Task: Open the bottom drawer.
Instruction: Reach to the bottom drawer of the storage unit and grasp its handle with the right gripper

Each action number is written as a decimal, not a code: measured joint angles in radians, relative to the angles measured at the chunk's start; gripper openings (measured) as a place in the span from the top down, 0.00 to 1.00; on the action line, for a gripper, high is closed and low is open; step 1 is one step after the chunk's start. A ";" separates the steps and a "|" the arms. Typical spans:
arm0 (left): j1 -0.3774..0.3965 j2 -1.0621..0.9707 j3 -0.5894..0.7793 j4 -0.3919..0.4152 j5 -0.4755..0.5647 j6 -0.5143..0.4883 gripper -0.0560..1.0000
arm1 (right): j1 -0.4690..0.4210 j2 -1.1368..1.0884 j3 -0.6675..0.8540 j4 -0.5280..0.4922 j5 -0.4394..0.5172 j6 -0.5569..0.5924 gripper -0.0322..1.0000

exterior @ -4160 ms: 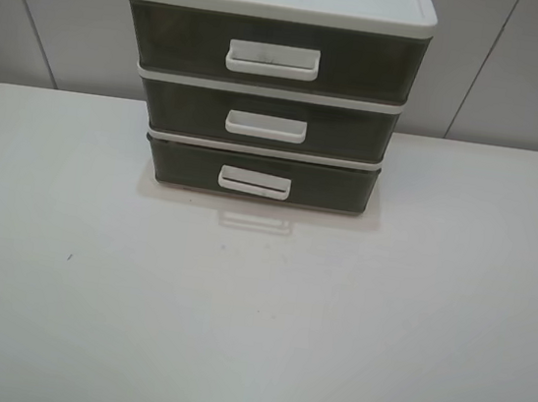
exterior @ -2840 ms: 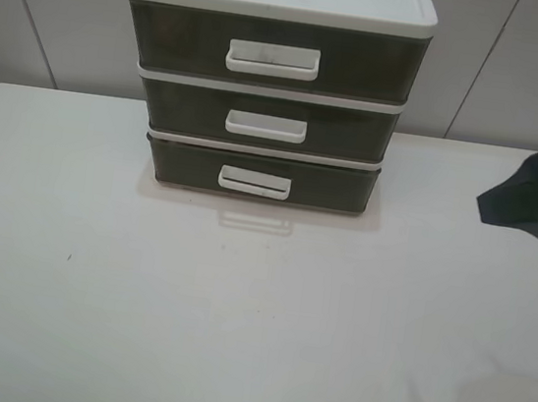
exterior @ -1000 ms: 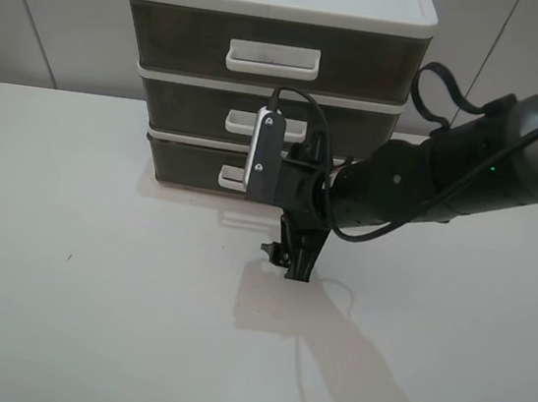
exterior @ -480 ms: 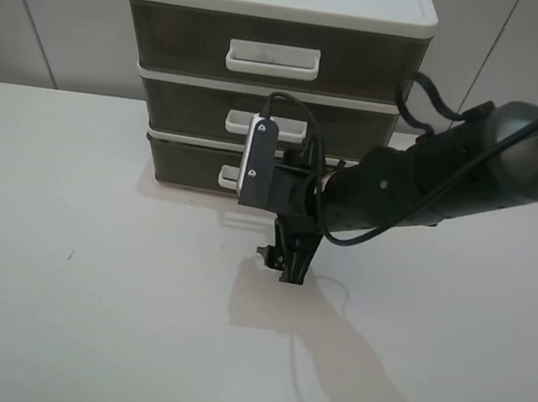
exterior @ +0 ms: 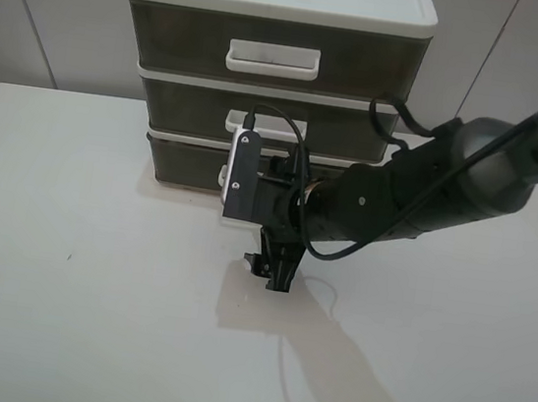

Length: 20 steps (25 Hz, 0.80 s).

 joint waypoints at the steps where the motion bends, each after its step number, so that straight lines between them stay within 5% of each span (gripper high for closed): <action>1: 0.000 0.000 0.000 0.000 0.000 0.000 0.27 | 0.000 0.004 0.000 0.008 -0.008 0.000 0.23; 8: 0.000 0.000 0.000 0.000 0.000 0.000 0.27 | 0.000 0.016 0.000 0.103 -0.064 0.000 0.23; 20: 0.000 0.000 0.000 0.000 0.000 0.000 0.27 | 0.000 0.046 0.000 0.123 -0.112 -0.003 0.23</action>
